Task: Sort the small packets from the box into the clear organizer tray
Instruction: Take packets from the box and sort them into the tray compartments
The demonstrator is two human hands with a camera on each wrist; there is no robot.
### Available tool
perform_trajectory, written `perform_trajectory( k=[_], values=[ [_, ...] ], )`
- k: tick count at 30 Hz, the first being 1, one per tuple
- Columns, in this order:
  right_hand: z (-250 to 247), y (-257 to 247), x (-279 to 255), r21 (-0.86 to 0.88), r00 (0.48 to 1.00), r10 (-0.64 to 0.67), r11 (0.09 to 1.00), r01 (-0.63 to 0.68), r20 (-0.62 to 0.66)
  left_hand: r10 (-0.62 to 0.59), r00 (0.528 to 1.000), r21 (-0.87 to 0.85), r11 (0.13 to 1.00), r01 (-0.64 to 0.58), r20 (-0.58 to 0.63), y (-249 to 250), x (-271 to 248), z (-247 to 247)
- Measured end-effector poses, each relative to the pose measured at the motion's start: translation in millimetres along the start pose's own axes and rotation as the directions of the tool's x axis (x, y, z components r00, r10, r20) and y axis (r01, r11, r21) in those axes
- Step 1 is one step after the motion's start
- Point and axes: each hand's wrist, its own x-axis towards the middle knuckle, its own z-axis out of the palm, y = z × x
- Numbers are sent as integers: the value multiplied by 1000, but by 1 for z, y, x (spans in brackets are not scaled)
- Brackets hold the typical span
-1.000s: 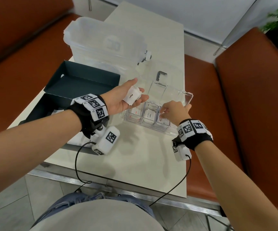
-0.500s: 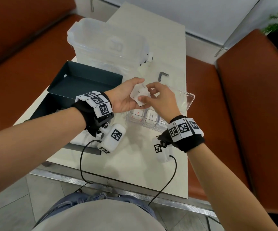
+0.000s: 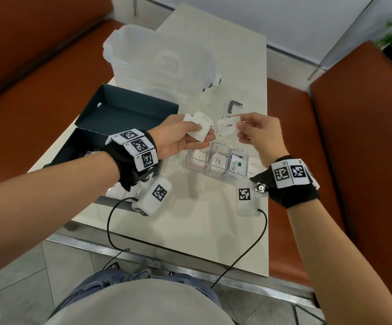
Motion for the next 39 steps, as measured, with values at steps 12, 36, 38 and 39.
perform_trajectory(
  k=[12, 36, 38, 39],
  values=[
    [-56, 47, 9, -319, 992, 99, 940, -119, -77, 17, 1000, 67, 998, -16, -15, 0, 5, 20],
    [36, 52, 15, -664, 982, 108, 747, 21, 153, 62, 996, 40, 997, -59, -64, 1, -2, 6],
    [40, 50, 14, -709, 984, 78, 703, 62, 163, 57, 996, 43, 998, -55, -66, 0, -2, 5],
    [42, 49, 12, -726, 982, 66, 682, 84, 176, 56, 996, 41, 998, -53, -67, 0, -2, 5]
  ],
)
